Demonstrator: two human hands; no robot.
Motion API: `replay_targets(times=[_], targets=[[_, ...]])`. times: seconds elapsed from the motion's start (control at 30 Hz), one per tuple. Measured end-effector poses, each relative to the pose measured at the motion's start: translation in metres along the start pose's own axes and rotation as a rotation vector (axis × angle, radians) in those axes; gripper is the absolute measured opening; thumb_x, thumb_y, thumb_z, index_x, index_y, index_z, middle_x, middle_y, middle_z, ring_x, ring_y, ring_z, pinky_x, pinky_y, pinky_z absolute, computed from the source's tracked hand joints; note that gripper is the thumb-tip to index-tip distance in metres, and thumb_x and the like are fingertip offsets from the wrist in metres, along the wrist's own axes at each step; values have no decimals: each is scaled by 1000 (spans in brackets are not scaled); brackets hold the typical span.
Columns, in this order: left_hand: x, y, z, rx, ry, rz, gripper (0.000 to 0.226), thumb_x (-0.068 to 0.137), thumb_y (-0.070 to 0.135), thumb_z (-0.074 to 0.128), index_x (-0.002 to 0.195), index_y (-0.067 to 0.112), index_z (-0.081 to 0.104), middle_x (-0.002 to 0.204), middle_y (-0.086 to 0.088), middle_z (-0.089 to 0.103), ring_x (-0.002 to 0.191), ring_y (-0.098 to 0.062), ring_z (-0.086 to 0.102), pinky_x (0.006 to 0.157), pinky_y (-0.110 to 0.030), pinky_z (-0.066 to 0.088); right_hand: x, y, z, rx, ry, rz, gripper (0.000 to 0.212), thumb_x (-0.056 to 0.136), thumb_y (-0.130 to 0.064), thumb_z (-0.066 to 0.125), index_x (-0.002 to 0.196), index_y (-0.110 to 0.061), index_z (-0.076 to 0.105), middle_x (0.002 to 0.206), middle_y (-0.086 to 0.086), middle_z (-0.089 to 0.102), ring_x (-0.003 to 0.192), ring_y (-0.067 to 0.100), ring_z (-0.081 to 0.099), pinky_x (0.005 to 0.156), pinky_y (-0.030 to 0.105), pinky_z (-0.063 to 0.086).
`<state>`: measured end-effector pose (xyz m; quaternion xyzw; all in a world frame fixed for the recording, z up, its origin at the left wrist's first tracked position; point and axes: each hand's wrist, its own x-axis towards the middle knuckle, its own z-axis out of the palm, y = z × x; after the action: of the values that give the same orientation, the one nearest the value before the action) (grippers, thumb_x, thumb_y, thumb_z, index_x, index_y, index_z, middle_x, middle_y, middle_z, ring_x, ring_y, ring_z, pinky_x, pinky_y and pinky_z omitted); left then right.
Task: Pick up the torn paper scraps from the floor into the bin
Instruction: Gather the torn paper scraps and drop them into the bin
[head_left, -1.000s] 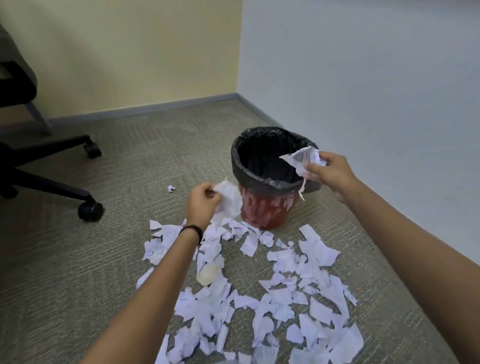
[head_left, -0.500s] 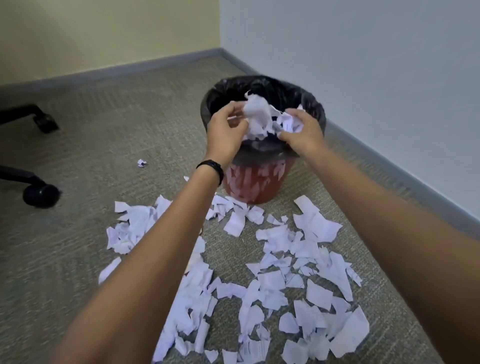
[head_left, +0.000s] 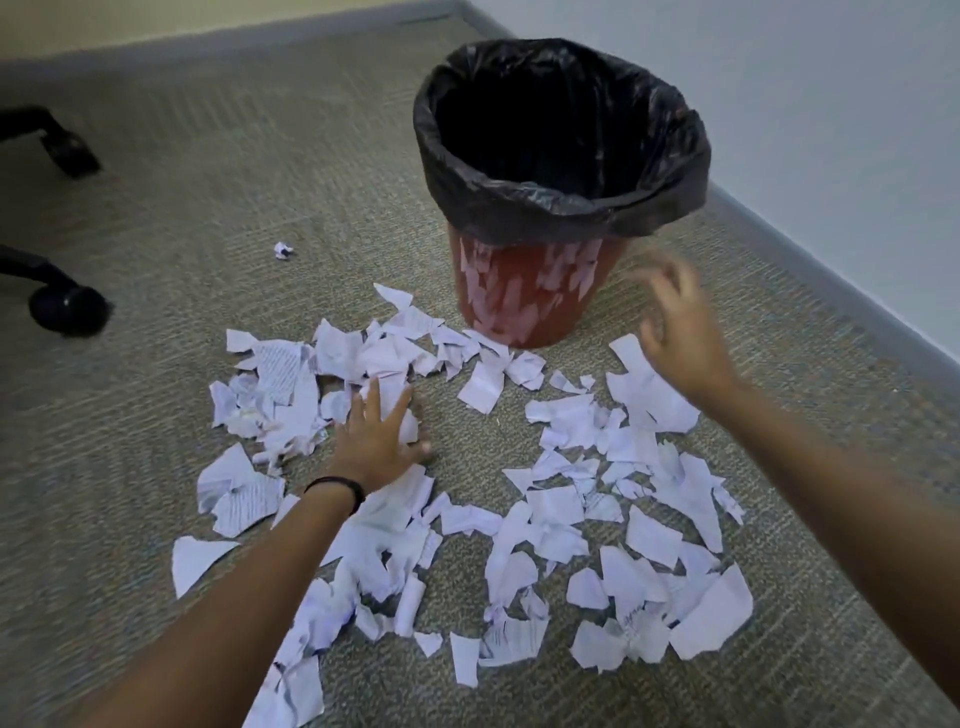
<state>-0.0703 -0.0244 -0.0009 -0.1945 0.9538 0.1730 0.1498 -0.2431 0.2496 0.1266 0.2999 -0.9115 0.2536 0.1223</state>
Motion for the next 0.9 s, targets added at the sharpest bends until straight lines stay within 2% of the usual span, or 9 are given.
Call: replay_targets(times=[0.07,0.13,0.2,0.3,0.37,0.47,0.57,0.67,0.9], targets=[[-2,-11,4,81,-178,30,93,86,60,48,150,23,-8,155,-19,-18,144,-40,-9,116,-54,13,-20,13,22,18,-67,23,40,87,5,48,123,-13,53,140,12,36,121,23,44,89,26,42],[-5,-17,3,67,-312,43,99,84,59,53,149,24,-13,154,-18,-22,143,-40,-13,117,-52,9,-35,23,45,54,-175,57,40,87,0,54,126,-11,51,137,17,36,126,29,41,99,36,41],[-10,-20,3,53,-397,66,106,81,56,61,149,27,-14,153,-14,-28,143,-38,-16,116,-53,11,-46,26,66,111,-417,165,54,86,-19,63,136,-13,42,144,21,28,135,33,30,109,42,33],[-16,-21,5,63,-398,136,108,79,46,70,149,29,-11,152,-17,-29,144,-37,-13,116,-52,18,-55,23,89,213,-819,351,92,71,-56,68,145,-20,26,153,13,16,144,27,13,113,40,21],[-17,-20,4,110,-339,188,96,83,33,68,151,28,0,154,-18,-21,145,-37,-2,114,-47,22,-59,22,103,246,-923,374,90,75,-47,71,146,-23,22,155,8,14,145,22,10,115,41,20],[-20,-14,3,188,-234,238,69,87,19,63,144,19,25,156,-19,-2,139,-37,24,106,-43,36,-65,18,117,131,-985,343,93,73,-40,77,146,-31,20,156,13,-1,146,29,-1,115,45,20],[-22,-11,5,256,-172,300,59,87,15,60,139,14,31,151,-16,18,125,-36,40,100,-43,44,-70,10,120,-81,-1066,254,101,73,-39,76,149,-32,9,155,19,-11,143,40,-6,113,51,19],[-26,-8,6,281,-167,338,54,89,14,57,138,12,35,146,-12,28,122,-32,41,97,-41,45,-75,4,118,-264,-1053,222,107,74,-37,76,149,-33,-1,154,15,-21,143,40,-4,108,57,26],[-33,0,-1,257,-172,442,35,91,8,50,126,13,49,131,-5,47,115,-24,51,83,-35,45,-56,13,124,-317,-900,231,90,78,-19,73,146,-34,16,155,17,-10,143,40,0,106,58,29]])
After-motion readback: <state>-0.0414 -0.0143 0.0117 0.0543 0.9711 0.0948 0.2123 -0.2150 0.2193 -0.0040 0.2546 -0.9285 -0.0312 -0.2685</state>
